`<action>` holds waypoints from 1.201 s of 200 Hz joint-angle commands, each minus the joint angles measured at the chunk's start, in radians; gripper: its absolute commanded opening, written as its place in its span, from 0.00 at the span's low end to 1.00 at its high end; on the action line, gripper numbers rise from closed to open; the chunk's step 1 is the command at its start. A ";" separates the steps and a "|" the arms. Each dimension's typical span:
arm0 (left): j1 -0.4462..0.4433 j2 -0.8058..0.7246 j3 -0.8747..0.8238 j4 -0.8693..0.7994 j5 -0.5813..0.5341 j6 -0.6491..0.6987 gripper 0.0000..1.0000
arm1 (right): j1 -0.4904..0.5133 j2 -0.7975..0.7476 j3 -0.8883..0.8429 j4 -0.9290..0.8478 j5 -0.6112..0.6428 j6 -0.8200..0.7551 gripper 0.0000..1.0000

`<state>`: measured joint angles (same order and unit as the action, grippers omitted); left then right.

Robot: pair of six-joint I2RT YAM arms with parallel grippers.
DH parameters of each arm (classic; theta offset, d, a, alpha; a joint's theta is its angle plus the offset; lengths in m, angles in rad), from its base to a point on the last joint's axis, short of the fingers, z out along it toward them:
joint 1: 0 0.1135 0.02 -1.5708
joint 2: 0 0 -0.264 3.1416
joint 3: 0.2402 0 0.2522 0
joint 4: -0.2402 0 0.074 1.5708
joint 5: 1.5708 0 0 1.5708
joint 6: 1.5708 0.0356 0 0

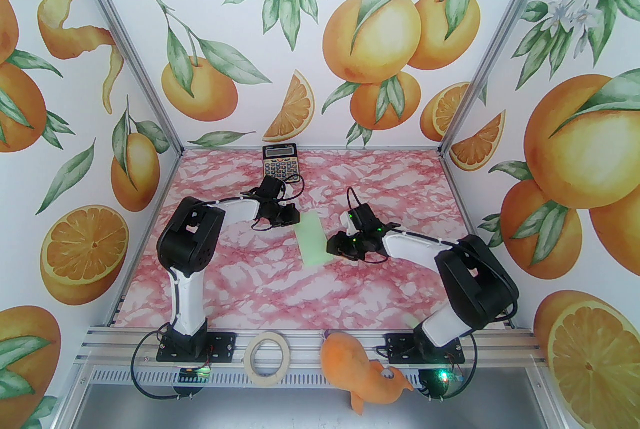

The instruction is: Fold a paper plane with a square sheet of paper (fold left side to right side)

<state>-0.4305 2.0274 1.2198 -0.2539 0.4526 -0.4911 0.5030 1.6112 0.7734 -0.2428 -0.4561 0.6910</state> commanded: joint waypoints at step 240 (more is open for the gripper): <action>-0.021 -0.049 -0.023 -0.033 -0.002 0.009 0.13 | 0.061 0.078 0.046 0.276 -0.144 0.169 0.39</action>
<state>-0.4458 2.0136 1.2118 -0.2642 0.4480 -0.4911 0.5453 1.6630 0.7971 -0.0200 -0.5827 0.8387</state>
